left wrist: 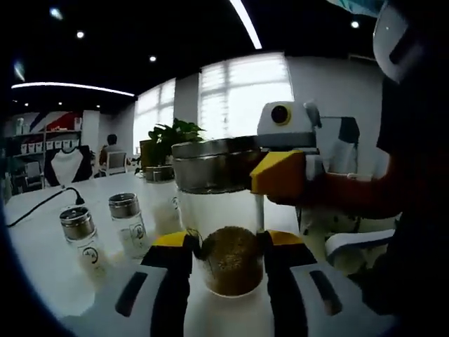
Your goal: Rotate the seasoning bottle until the label or dispensing opening points toward the visible target arrow and the bottle remains upright within the marked orientation range
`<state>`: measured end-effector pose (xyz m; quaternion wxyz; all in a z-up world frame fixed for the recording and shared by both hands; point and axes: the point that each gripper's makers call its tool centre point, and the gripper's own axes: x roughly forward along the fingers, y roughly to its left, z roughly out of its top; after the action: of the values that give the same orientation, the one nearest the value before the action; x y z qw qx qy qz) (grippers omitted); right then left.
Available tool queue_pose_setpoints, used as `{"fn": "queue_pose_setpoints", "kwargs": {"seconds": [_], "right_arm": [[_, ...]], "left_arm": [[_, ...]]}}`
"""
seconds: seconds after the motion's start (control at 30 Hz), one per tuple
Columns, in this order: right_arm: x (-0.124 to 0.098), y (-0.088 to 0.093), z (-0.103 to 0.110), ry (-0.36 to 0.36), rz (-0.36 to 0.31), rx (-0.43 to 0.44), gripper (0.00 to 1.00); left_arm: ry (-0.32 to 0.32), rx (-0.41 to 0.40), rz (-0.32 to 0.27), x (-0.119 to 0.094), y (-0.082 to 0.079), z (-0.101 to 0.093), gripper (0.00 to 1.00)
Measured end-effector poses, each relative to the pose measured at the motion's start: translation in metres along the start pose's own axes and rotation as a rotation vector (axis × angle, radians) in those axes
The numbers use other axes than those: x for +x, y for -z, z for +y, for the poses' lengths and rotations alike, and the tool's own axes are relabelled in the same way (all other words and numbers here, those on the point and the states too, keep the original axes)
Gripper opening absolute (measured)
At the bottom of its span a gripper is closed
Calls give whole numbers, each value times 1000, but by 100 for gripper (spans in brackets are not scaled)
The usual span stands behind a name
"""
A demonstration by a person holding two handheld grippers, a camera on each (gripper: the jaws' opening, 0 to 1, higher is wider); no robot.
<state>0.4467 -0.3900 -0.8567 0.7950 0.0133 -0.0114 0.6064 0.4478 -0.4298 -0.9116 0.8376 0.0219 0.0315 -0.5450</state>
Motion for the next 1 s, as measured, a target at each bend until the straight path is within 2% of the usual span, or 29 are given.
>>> {"fn": "queue_pose_setpoints", "kwargs": {"seconds": [0.07,0.27,0.4,0.57,0.67,0.73,0.87,0.93,1.0], "right_arm": [[2,-1,-2,28,-7,9,37],[11,4,-2,109,24,-60,37],[14,2,-7,179,-4,-47,37],[19,5,-17,287,-1,-61,37],[22,10,-24,357,-18,-28,37],[24,9,-25,374,-24,-30,38],[24,9,-30,395,-42,3,38],[25,10,-31,398,-38,12,38],[24,11,-31,400,-32,10,38]], "left_arm": [[-61,-23,2,-1,0,6,42],[-208,5,45,-2,8,20,42],[-294,-3,48,-5,6,28,42],[-445,11,62,-10,8,42,41],[-529,64,90,-13,9,49,41],[-543,94,96,-12,9,48,41],[-549,67,83,-15,8,49,41],[-563,85,93,-16,9,49,41],[-548,98,92,-16,11,50,42]]}}
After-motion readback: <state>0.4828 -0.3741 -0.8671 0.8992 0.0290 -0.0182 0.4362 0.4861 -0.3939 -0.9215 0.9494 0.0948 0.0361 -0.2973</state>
